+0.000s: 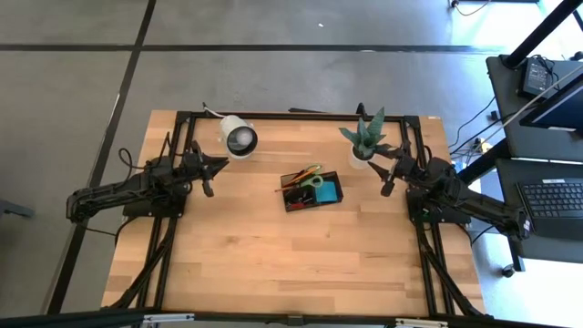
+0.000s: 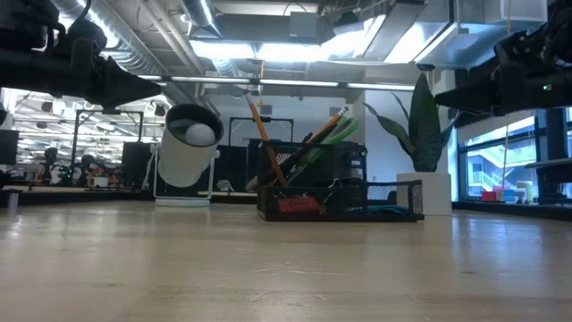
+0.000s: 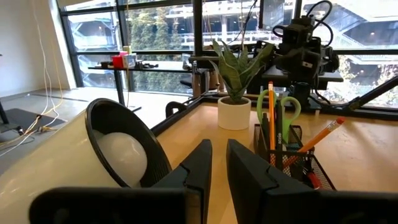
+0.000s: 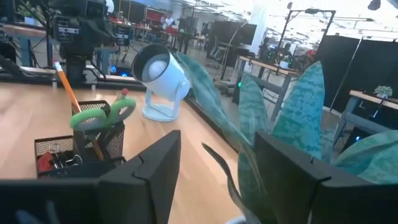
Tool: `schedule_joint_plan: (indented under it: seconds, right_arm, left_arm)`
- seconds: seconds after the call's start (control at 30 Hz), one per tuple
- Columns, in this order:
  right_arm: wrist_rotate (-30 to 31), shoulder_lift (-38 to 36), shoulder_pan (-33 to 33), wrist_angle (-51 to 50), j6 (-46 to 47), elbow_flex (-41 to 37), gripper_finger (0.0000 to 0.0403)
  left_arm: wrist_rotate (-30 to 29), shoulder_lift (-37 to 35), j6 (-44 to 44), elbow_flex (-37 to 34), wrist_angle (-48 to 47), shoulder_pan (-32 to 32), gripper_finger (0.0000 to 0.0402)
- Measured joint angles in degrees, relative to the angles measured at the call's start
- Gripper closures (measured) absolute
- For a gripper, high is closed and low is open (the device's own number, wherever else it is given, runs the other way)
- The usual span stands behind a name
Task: Pick and place office supplies into organizer
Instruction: Return to Home Position
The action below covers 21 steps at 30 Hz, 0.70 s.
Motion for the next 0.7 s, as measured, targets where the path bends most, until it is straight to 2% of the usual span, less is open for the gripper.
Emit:
schedule_joint_plan:
  seconds: [0.3,0.5,0.7]
  right_arm:
    - [0.0,0.2,0.0,-0.5,1.9,0.0,0.0196]
    - [0.0,0.2,0.0,-0.5,8.8,0.0,0.0196]
    - [0.0,0.2,0.0,-0.6,8.8,0.0,0.0196]
  left_arm:
    - [0.0,0.0,0.0,0.0,0.0,0.0,0.0359]
    - [0.0,0.0,0.0,0.0,0.0,0.0,0.0359]
    - [0.0,0.0,0.0,0.0,0.0,0.0,0.0359]
